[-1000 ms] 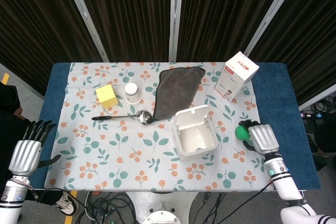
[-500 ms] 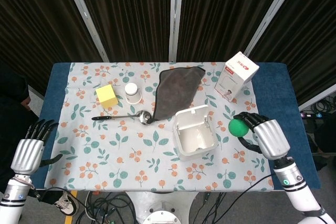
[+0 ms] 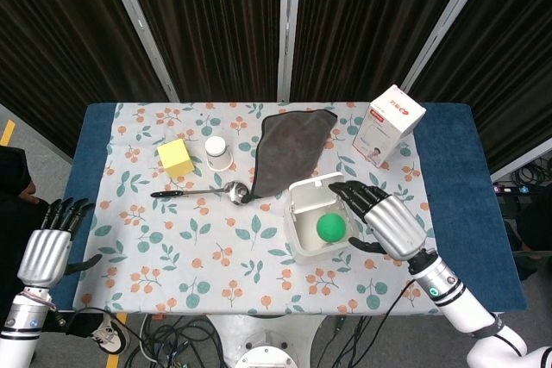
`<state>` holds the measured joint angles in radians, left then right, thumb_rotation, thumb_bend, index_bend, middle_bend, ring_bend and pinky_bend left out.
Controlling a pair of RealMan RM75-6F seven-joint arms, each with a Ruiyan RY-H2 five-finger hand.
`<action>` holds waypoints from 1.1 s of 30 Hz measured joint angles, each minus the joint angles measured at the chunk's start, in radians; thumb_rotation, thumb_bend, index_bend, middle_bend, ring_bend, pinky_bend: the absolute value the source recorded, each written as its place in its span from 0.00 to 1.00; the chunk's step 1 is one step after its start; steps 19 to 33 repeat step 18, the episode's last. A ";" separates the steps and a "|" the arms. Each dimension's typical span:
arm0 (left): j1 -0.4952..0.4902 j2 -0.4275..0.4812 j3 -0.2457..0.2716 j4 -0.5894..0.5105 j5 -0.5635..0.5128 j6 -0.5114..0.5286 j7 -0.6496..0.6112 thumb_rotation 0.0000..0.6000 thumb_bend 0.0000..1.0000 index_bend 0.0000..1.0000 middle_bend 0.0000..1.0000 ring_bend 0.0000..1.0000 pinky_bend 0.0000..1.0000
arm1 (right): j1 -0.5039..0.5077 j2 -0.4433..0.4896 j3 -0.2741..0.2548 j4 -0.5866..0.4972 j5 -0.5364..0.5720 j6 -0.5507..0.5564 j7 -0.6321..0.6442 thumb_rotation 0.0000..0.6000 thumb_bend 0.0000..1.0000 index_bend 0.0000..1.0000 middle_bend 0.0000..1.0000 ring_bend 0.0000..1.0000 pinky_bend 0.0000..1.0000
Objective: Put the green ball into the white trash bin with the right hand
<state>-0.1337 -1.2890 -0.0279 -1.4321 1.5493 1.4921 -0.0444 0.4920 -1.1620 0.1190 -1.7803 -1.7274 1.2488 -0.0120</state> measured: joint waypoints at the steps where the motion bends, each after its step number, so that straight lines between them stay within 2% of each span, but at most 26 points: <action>1: 0.000 -0.001 0.000 0.002 -0.001 0.000 -0.002 1.00 0.00 0.14 0.11 0.05 0.07 | 0.001 0.000 -0.002 0.003 -0.006 0.006 0.006 1.00 0.00 0.00 0.03 0.00 0.16; 5: 0.003 -0.005 0.001 0.008 -0.002 0.002 -0.008 1.00 0.00 0.14 0.11 0.05 0.07 | -0.008 0.008 -0.010 0.006 -0.014 0.032 0.020 1.00 0.00 0.00 0.03 0.00 0.16; 11: 0.008 -0.005 0.001 0.012 0.002 0.015 -0.013 1.00 0.00 0.14 0.11 0.05 0.07 | -0.079 0.021 -0.025 0.037 -0.010 0.150 0.035 1.00 0.00 0.00 0.02 0.00 0.16; 16: 0.009 0.001 -0.001 0.004 0.007 0.023 -0.011 1.00 0.00 0.14 0.11 0.05 0.07 | -0.186 0.017 -0.046 0.148 0.067 0.246 0.044 1.00 0.02 0.00 0.00 0.00 0.01; 18: 0.009 0.004 -0.003 -0.002 0.010 0.029 -0.008 1.00 0.00 0.14 0.11 0.05 0.07 | -0.232 0.007 -0.053 0.212 0.121 0.265 0.045 1.00 0.02 0.00 0.00 0.00 0.00; 33: 0.009 0.004 -0.003 -0.002 0.010 0.029 -0.008 1.00 0.00 0.14 0.11 0.05 0.07 | -0.232 0.007 -0.053 0.212 0.121 0.265 0.045 1.00 0.02 0.00 0.00 0.00 0.00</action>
